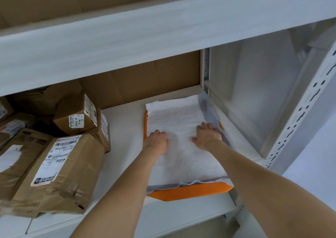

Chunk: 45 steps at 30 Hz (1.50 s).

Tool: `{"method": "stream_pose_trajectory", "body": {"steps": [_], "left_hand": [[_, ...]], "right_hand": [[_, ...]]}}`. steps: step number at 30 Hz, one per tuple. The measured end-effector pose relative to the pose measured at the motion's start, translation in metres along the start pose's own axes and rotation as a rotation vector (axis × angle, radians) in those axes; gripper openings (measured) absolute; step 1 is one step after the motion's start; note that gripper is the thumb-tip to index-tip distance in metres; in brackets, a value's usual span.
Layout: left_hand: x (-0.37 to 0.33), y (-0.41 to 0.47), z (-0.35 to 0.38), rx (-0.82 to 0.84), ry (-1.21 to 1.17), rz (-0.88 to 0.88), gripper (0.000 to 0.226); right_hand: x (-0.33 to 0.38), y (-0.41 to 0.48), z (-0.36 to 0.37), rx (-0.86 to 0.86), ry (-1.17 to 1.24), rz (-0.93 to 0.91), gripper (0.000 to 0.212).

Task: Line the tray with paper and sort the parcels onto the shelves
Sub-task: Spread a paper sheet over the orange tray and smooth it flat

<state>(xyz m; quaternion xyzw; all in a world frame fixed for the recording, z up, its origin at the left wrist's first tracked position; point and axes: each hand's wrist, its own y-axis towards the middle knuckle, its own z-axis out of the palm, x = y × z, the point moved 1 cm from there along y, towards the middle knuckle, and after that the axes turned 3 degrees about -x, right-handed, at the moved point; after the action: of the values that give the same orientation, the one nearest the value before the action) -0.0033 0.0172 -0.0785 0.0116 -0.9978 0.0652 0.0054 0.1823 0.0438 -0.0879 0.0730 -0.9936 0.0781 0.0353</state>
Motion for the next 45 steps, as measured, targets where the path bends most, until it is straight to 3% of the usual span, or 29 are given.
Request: {"method": "stream_pose_trajectory", "body": {"steps": [2,6,12,15,18,24,28,33,39,42,45], "left_hand": [[-0.003,0.011,-0.001,0.021,-0.063,0.027,0.048],[-0.014,0.026,0.008,0.13,-0.113,0.104,0.057],[-0.002,0.058,0.005,-0.022,0.14,-0.078,0.046],[-0.008,0.081,0.006,-0.07,0.037,-0.004,0.052],[-0.011,0.098,0.015,0.02,-0.069,0.118,0.057],[0.01,0.124,0.019,0.074,-0.096,0.035,0.061],[0.007,0.127,0.022,0.039,-0.083,0.036,0.063],[0.011,0.128,0.021,0.081,-0.124,-0.003,0.064],[-0.001,0.101,0.012,0.017,-0.164,0.003,0.063],[-0.002,0.08,0.008,0.09,-0.118,0.051,0.061],[0.0,0.054,0.007,0.133,-0.126,0.008,0.062]], "right_hand": [[0.008,0.011,-0.001,-0.019,0.038,-0.084,0.064],[0.025,0.029,0.008,0.113,0.065,-0.205,0.071],[-0.003,0.064,0.004,0.014,-0.001,0.021,0.069],[0.014,0.078,0.003,0.004,0.031,-0.075,0.074],[0.029,0.092,0.01,0.05,0.065,-0.186,0.073],[0.005,0.121,0.009,-0.001,0.069,-0.015,0.069],[0.011,0.127,0.011,0.005,0.081,-0.044,0.071],[-0.011,0.127,0.009,-0.022,0.098,0.033,0.069],[-0.003,0.092,0.002,-0.072,0.143,-0.083,0.059],[-0.014,0.066,0.008,-0.005,0.116,-0.019,0.057],[-0.02,0.046,-0.001,-0.063,0.051,-0.001,0.054]]}}
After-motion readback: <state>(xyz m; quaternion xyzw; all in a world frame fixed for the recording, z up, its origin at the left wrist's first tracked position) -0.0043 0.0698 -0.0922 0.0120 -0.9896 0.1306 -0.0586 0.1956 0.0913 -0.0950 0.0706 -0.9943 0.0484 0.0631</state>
